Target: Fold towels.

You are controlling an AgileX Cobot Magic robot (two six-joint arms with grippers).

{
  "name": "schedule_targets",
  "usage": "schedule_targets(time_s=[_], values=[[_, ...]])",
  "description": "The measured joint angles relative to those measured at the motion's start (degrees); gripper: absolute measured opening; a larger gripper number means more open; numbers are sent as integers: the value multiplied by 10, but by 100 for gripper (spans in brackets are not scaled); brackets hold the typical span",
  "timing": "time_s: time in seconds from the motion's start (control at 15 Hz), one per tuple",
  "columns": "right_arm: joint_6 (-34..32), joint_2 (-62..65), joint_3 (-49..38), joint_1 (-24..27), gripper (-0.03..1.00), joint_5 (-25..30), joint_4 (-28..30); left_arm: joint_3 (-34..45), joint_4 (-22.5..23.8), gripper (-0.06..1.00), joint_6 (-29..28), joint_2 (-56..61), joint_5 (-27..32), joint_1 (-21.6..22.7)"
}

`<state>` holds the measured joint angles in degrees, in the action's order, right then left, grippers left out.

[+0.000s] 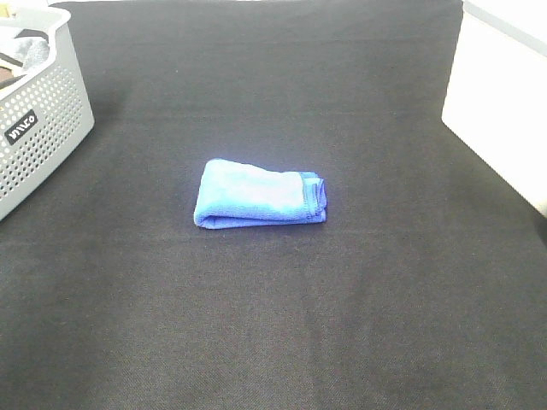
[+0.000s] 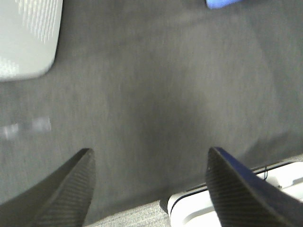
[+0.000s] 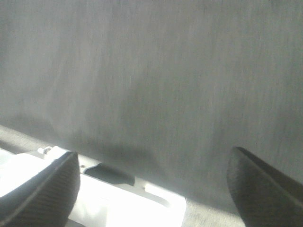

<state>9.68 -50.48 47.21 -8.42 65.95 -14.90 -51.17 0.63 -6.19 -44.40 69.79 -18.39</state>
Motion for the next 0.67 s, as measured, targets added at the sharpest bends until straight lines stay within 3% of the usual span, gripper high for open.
schedule_targets(time_s=[0.33, 0.67], values=[[-2, 259, -117, 0, 80, 3, 19, 153, 0, 64, 0, 256, -48, 0], [-60, 406, -152, 0, 80, 7, 105, 206, -10, 64, 54, 335, -112, 0]])
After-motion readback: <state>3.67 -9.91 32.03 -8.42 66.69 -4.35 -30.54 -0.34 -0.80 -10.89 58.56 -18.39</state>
